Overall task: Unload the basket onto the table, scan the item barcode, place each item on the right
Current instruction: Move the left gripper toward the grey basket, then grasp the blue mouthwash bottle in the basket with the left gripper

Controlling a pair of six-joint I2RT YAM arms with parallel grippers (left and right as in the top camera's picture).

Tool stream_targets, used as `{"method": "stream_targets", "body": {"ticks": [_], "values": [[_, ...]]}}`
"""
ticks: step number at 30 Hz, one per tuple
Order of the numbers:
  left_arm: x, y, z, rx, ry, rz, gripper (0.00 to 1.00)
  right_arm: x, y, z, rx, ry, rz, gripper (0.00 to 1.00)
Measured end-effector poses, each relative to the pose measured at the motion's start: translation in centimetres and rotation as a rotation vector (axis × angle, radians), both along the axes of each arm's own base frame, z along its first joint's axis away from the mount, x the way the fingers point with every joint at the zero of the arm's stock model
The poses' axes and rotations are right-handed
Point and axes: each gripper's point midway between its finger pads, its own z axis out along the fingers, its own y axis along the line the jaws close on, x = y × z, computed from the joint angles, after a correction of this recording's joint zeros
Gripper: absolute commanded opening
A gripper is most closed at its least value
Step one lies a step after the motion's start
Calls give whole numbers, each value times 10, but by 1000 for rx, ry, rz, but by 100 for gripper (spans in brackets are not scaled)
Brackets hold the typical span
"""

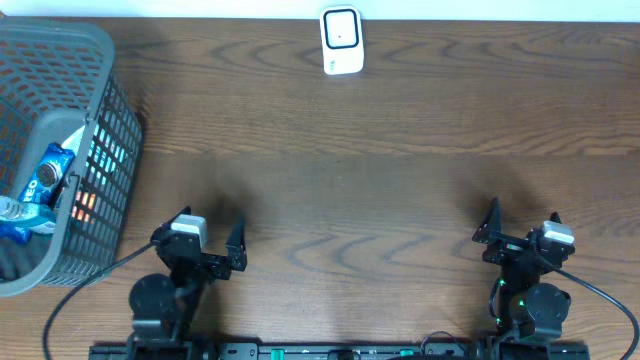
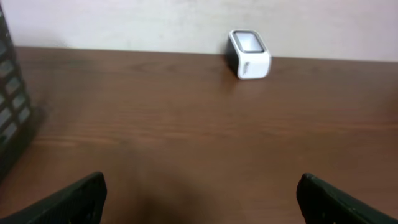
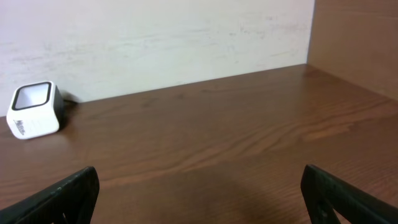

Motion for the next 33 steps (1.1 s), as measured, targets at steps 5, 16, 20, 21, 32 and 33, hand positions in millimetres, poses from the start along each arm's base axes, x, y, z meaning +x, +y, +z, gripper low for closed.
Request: {"method": "stream_targets", "body": {"ticks": [5, 16, 20, 21, 32, 33], "values": [[-4, -2, 78, -31, 69, -2, 98, 0, 0, 0, 0, 1, 0, 99], [24, -3, 122, -37, 564, 11, 98, 0, 0, 0, 0, 0, 0, 99], [51, 9, 167, -67, 527, 67, 98, 0, 0, 0, 0, 2, 0, 99], [57, 20, 189, -80, 490, 112, 98, 0, 0, 0, 0, 0, 0, 99], [32, 227, 237, -455, 449, 1028, 98, 0, 0, 0, 0, 0, 0, 99], [30, 239, 226, -482, 480, 1074, 98, 0, 0, 0, 0, 0, 1, 99]]}}
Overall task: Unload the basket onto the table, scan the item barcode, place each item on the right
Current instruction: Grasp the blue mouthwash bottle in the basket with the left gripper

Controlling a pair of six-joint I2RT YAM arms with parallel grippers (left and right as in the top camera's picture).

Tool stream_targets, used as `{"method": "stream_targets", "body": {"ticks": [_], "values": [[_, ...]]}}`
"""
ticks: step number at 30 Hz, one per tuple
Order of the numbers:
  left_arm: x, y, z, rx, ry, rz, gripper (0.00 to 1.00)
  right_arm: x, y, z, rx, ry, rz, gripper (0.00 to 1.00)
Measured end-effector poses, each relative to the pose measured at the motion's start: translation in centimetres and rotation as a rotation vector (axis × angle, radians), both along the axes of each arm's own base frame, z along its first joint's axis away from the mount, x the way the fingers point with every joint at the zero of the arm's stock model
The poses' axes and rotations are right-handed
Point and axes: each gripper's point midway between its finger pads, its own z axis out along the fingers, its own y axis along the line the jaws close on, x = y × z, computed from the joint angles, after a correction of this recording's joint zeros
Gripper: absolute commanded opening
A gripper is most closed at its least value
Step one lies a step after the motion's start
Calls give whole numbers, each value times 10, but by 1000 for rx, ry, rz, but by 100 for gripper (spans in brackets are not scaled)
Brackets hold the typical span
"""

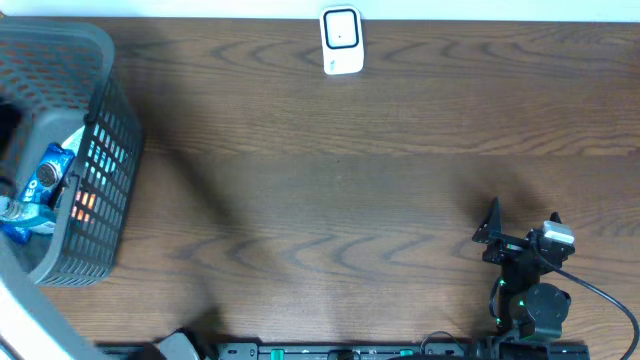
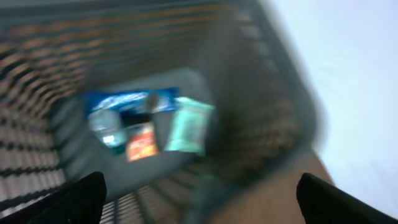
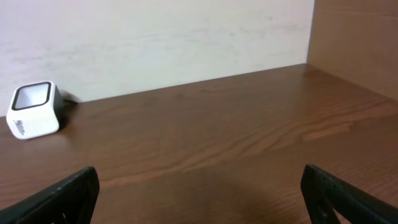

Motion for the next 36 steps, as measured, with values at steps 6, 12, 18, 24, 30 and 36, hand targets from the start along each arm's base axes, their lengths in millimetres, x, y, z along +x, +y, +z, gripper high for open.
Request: {"method": "stream_targets", "body": {"ticks": [6, 12, 18, 24, 30, 36], "values": [[-10, 51, -90, -244, 254, 187, 98, 0, 0, 0, 0, 0, -1, 99], [0, 66, -148, -370, 399, 214, 98, 0, 0, 0, 0, 0, 0, 99], [-8, 76, -164, -407, 447, 252, 98, 0, 0, 0, 0, 0, -1, 99], [-22, 84, -174, -429, 469, 291, 98, 0, 0, 0, 0, 0, 0, 99], [-24, 83, -198, -457, 503, 294, 96, 0, 0, 0, 0, 0, 0, 99], [-25, 82, -221, -479, 527, 296, 66, 0, 0, 0, 0, 0, 0, 99]]}}
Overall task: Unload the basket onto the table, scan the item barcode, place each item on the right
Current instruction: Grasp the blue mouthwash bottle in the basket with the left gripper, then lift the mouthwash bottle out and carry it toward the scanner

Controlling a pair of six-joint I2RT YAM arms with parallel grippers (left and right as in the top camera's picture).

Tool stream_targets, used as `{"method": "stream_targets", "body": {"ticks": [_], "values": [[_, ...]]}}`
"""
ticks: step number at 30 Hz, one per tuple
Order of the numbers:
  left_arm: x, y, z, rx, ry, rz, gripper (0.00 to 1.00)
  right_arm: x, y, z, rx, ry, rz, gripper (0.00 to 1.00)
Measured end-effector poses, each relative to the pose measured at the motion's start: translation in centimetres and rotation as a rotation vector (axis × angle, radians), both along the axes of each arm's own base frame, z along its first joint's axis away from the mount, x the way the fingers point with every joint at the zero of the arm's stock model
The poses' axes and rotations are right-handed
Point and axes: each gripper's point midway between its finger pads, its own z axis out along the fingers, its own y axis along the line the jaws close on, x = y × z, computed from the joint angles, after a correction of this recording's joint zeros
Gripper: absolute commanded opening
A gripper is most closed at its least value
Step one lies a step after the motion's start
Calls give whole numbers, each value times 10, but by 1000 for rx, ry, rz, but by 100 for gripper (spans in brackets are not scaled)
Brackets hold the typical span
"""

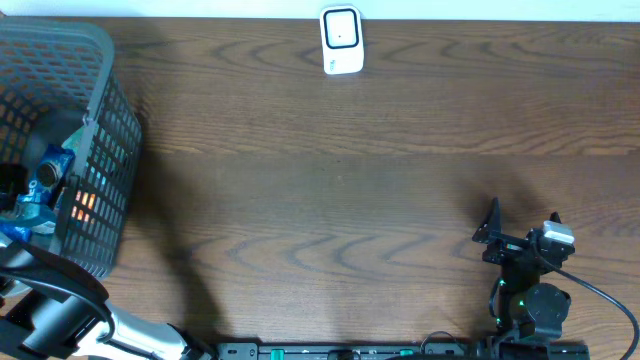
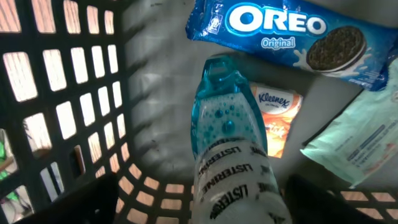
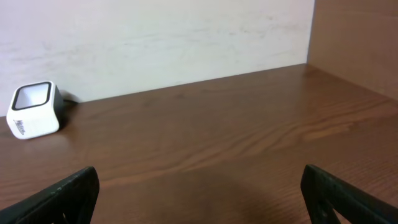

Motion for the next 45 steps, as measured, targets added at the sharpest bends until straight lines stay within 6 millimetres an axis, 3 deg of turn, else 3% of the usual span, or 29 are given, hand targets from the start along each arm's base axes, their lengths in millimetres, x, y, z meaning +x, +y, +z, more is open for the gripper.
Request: {"method": "stream_targets", "body": {"ticks": [2, 4, 9, 11, 16, 19, 27, 36, 41, 45], "values": [[1, 2, 0, 6, -4, -6, 53, 0, 0, 0, 0, 0, 0, 99], [2, 3, 0, 12, -8, -9, 52, 0, 0, 0, 0, 0, 0, 99], [-4, 9, 1, 46, 30, -1, 38, 0, 0, 0, 0, 0, 0, 99], [-6, 10, 1, 53, 38, -3, 28, 0, 0, 0, 0, 0, 0, 99], [-6, 12, 1, 64, 43, -1, 27, 0, 0, 0, 0, 0, 0, 99], [-6, 12, 2, 65, 44, 0, 20, 0, 0, 0, 0, 0, 0, 99], [-7, 11, 3, 62, 45, -1, 20, 0, 0, 0, 0, 0, 0, 99], [20, 21, 54, 134, -130, -7, 24, 0, 0, 0, 0, 0, 0, 99], [20, 13, 82, 175, -200, -18, 24, 0, 0, 0, 0, 0, 0, 99], [16, 4, 120, 243, -282, -27, 25, 0, 0, 0, 0, 0, 0, 99]]}}
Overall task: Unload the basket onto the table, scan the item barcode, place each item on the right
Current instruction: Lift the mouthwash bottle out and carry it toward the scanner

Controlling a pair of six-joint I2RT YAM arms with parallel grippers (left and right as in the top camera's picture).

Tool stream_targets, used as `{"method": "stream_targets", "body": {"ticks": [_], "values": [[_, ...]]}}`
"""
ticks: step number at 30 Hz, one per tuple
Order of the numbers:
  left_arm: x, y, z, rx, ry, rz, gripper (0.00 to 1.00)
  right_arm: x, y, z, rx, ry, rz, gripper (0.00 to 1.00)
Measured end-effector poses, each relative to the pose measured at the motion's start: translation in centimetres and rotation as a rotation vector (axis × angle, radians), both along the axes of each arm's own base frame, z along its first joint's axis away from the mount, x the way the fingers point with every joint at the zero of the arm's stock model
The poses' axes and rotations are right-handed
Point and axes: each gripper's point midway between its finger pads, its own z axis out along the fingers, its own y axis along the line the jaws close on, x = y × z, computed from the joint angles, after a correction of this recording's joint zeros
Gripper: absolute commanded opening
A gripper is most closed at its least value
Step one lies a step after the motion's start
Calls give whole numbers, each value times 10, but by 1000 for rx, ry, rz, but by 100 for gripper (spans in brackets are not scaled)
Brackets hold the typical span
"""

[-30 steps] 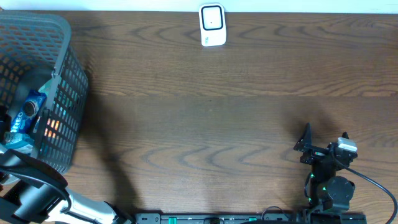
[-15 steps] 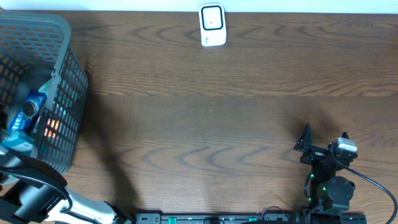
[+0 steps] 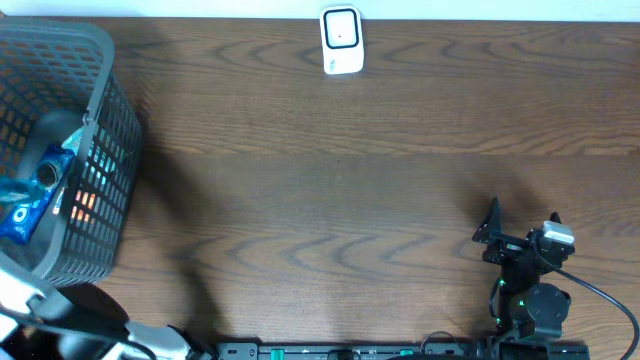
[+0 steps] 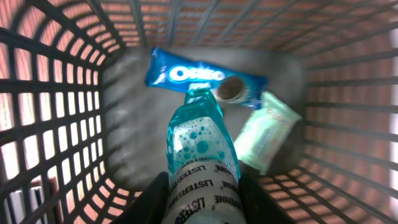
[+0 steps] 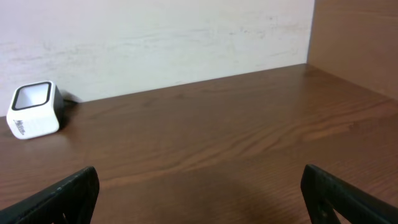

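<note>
In the left wrist view my left gripper [image 4: 202, 200] is shut on a blue Listerine bottle [image 4: 200, 155], one black finger pressed on each side. The bottle hangs above the floor of the grey mesh basket [image 3: 100, 150]. The left gripper itself is out of the overhead view; only part of its arm [image 3: 45, 310] shows at the bottom left. The white barcode scanner [image 3: 341, 41] stands at the table's far edge, and the right wrist view shows the scanner [image 5: 34, 118] at its left. My right gripper [image 3: 521, 232] rests open near the front right, holding nothing.
On the basket floor lie a blue Oreo pack [image 4: 202, 78] and a pale green packet [image 4: 267, 134]. The basket walls [image 4: 56, 112] stand close around the bottle. A brown side wall [image 5: 354, 43] rises at the table's right end.
My left gripper had its fingers apart around the Listerine bottle lying in the basket. Now they are shut on it, and the bottle is higher above the Oreo pack. The right arm is unchanged.
Both grippers first stood open at the table's front edge. Then my left gripper was over the basket, looking down at its contents. Then it was low inside, fingers astride the Listerine bottle. Now it holds the bottle, raised within the basket.
</note>
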Motion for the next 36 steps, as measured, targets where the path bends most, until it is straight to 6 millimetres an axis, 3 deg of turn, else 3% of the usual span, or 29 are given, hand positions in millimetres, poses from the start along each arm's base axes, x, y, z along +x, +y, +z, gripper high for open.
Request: {"method": "stream_targets", "body": {"ticks": [6, 9, 15, 19, 26, 36], "values": [[-4, -22, 67, 121, -186, -38, 26, 0, 0, 0, 0, 0, 0, 99], [-6, -43, 100, 166, -301, -86, 27, 0, 0, 0, 0, 0, 0, 99], [-7, -91, 137, 186, -443, -204, 27, 0, 0, 0, 0, 0, 0, 99], [7, -129, 147, 165, -492, -332, 27, 0, 0, 0, 0, 0, 0, 99], [39, -184, 145, 91, -518, -530, 27, 0, 0, 0, 0, 0, 0, 99], [94, -244, 104, -36, -413, -743, 27, 0, 0, 0, 0, 0, 0, 99]]}}
